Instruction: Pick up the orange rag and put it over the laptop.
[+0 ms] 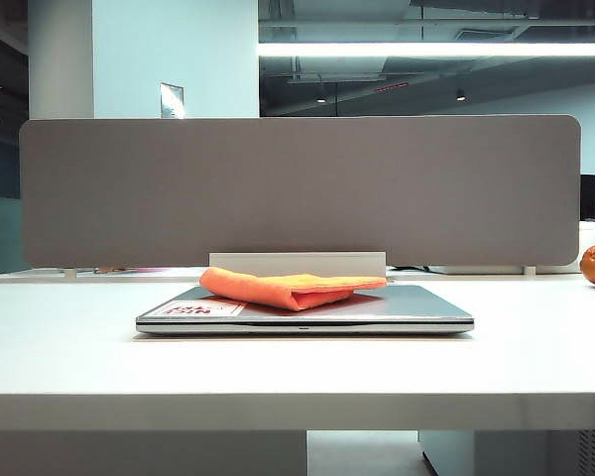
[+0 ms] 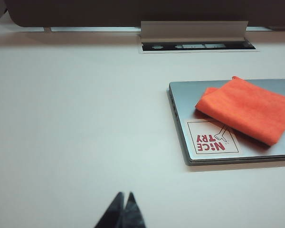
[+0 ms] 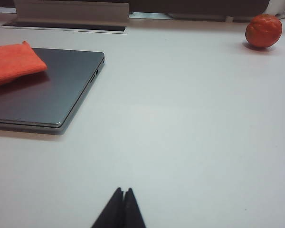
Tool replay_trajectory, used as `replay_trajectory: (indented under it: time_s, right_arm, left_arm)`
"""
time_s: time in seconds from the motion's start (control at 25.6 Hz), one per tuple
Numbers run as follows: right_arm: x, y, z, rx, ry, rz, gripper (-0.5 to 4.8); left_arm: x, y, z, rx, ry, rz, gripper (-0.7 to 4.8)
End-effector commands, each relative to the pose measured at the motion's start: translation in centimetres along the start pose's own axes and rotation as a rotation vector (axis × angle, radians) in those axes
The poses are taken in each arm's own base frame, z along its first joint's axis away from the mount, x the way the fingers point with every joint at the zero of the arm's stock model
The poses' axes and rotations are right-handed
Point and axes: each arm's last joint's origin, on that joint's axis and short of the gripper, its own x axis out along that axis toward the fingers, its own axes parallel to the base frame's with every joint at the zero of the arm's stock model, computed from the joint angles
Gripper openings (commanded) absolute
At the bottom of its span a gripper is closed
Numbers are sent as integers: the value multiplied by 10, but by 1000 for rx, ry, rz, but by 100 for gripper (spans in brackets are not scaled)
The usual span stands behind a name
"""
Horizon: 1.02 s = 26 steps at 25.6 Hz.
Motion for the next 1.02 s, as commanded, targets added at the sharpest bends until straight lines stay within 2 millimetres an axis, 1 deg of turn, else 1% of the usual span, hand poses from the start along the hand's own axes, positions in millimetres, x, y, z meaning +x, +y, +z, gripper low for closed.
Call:
replay_trajectory:
  time_s: [0.04,0.12,0.2,0.27,0.55,0.74,0.9,1.02]
  right_arm:
    - [0,0,0,3,-4,-5,-5]
    - [0,0,0,3,-4,-5,-5]
    - [0,0,0,3,-4,-5,-5]
    - [0,0,0,3,-4,-5,-5]
    - [0,0,0,3,-6,-5,-5]
    - [0,0,0,3,-6,-5,-5]
    - [0,0,0,3,-6,-5,-5]
    - [0,0,0,2,-6,-5,-5]
  left_arm:
    - [1,1,-13,-11,-12,2,-5]
    - [3,1,-20,-39,-20,1,-6]
    - [1,2,-20,-65,-40,-2,-6]
    - [-1,2,-17,-150,-74,-9,-6]
    - [-1,2,-23,-137,-17,4,-5]
    - [-1,2,-23,-136,-18,3,-5]
    - [1,4,-26,-82,-13,85,-5]
    - [5,9,-32,-93,-3,170,-5]
